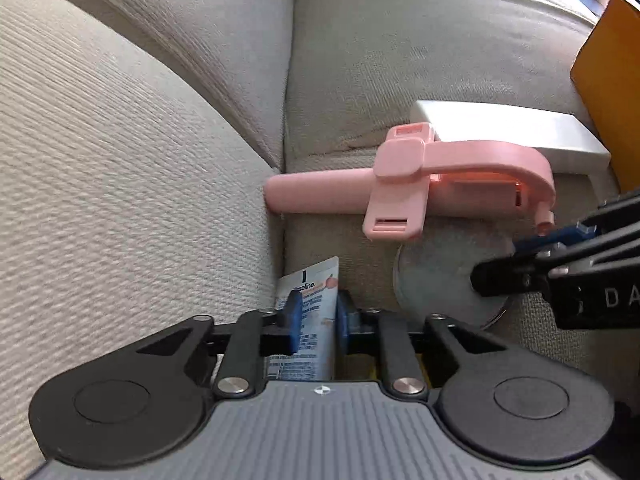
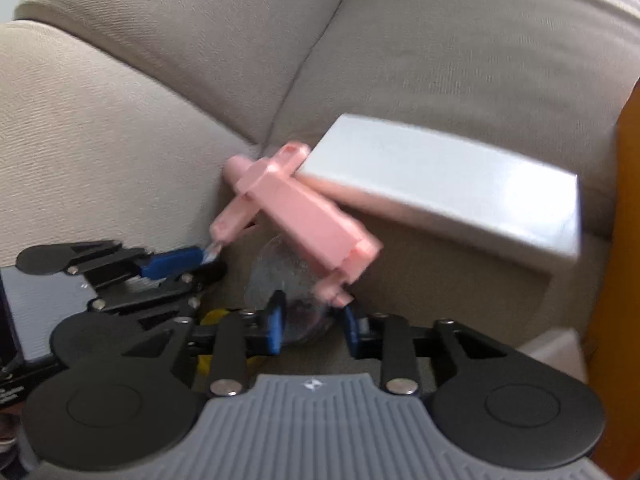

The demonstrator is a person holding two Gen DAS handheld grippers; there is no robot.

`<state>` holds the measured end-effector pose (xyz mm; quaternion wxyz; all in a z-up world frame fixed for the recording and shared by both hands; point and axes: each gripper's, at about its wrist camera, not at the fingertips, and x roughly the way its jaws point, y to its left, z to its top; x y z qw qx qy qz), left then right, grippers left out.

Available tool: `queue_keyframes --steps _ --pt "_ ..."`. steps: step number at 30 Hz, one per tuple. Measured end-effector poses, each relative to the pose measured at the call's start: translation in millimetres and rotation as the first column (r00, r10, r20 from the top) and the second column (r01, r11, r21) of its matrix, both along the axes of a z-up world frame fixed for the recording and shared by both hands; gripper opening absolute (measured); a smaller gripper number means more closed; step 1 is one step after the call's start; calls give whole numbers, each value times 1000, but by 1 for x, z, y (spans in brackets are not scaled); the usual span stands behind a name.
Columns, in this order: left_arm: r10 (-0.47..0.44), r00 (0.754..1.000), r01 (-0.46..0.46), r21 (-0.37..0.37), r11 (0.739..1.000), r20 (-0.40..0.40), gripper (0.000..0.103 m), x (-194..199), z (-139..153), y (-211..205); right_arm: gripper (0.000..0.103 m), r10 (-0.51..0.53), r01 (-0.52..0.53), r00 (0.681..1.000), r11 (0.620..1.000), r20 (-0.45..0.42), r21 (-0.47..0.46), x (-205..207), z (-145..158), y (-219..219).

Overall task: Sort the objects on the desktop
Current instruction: 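Grasp the Vaseline tube with the left gripper while the right reaches the round mirror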

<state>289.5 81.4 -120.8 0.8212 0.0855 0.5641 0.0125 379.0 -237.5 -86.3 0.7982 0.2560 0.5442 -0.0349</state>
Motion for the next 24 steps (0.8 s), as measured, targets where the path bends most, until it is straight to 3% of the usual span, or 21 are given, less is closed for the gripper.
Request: queue_keyframes --steps 1,2,6,11,13,14,20,24 --pt "2 1000 -2 15 1000 14 14 -4 5 -1 6 9 -9 1000 1000 1 26 -2 -1 2" --pt "4 1000 -4 23 1000 29 14 -8 10 -1 0 26 -26 1000 999 -1 41 -4 0 9" --pt "38 995 -37 -2 999 96 13 -32 35 7 1 71 -74 996 996 48 55 -9 7 28" --pt "116 980 -109 -54 993 161 13 -59 55 24 14 25 -26 1000 997 12 77 -8 6 31" --pt "148 974 -136 -83 987 171 13 -74 59 25 44 -11 10 1000 997 10 71 -8 5 30" --pt "164 971 -149 -94 984 175 13 -77 57 27 47 -31 30 999 997 10 75 -7 4 28" --pt "252 955 -222 -182 958 159 12 -101 62 42 46 -97 96 995 988 -4 119 3 1 14" --pt "259 957 -232 -189 954 132 12 -102 57 45 46 -103 102 995 988 1 113 29 -4 23"
